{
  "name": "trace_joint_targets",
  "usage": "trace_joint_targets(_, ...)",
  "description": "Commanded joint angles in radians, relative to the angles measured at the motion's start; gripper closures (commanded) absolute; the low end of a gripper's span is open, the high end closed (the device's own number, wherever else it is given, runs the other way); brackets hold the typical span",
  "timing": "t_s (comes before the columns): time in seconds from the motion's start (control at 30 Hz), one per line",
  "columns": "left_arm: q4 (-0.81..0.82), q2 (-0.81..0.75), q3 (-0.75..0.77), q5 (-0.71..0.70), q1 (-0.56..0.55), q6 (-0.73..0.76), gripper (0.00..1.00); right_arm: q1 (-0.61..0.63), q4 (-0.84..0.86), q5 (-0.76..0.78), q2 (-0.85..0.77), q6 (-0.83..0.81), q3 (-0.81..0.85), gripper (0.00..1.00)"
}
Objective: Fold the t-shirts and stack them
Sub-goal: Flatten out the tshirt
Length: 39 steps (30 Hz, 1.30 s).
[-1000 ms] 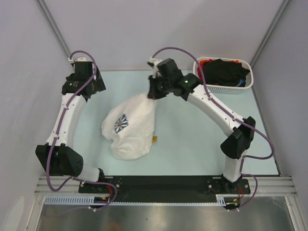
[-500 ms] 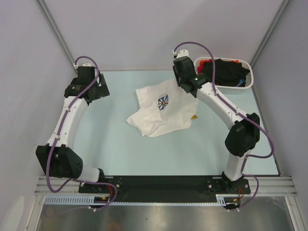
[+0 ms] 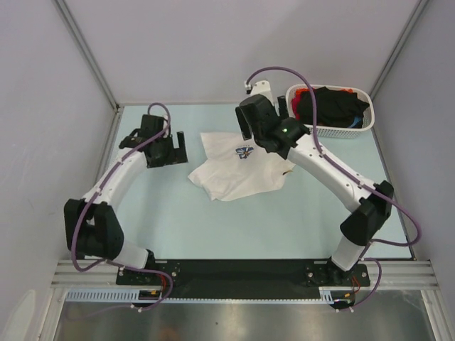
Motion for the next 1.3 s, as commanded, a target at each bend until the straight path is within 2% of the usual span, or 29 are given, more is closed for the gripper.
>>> trace_joint_targets(0.0, 0.046, 0.079, -0.048, 0.114, -0.047, 0.022, 0.0, 0.015, -0.17, -0.043, -0.091, 0.229, -0.03, 0.0)
trace_joint_targets(0.17, 0.091, 0.159, -0.083, 0.139, -0.05, 0.022, 0.0, 0.027, -0.189, -0.08, -0.131, 0.301, -0.093, 0.0)
trace_joint_targets(0.47, 0.163, 0.338, -0.01, 0.214, -0.076, 0.024, 0.0, -0.014, -0.16, -0.132, -0.144, 0.23, -0.059, 0.0)
trace_joint_targets(0.53, 0.163, 0.383, 0.035, 0.216, -0.099, 0.019, 0.05, -0.025, -0.158, -0.146, -0.154, 0.223, -0.059, 0.0)
trace_joint_targets(0.63, 0.158, 0.434, 0.083, 0.219, -0.128, -0.005, 0.5, -0.039, -0.156, -0.158, -0.184, 0.217, -0.07, 0.0)
trace_joint_targets(0.67, 0.155, 0.438, 0.093, 0.216, -0.134, -0.01, 0.7, -0.049, -0.153, -0.17, -0.201, 0.217, -0.086, 0.0)
trace_joint_targets(0.7, 0.146, 0.443, 0.118, 0.205, -0.14, -0.016, 1.0, -0.054, -0.152, -0.177, -0.21, 0.226, -0.099, 0.0)
trace_joint_targets(0.8, 0.112, 0.413, 0.142, 0.167, -0.156, -0.036, 1.0, -0.063, -0.126, -0.209, -0.245, 0.226, -0.148, 0.01)
trace_joint_targets(1.0, 0.111, 0.074, 0.066, 0.001, -0.159, -0.122, 1.0, -0.089, -0.072, -0.261, -0.267, 0.214, -0.198, 0.02)
trace_joint_targets(1.17, 0.085, -0.275, 0.004, -0.238, -0.162, -0.217, 1.0, -0.131, -0.018, -0.333, -0.252, 0.186, -0.212, 0.02)
trace_joint_targets(1.23, 0.028, -0.36, 0.01, -0.336, -0.162, -0.234, 1.0, -0.143, 0.009, -0.365, -0.237, 0.177, -0.215, 0.02)
trace_joint_targets(1.27, 0.001, -0.414, 0.026, -0.437, -0.162, -0.231, 1.0, -0.146, 0.015, -0.375, -0.232, 0.171, -0.215, 0.02)
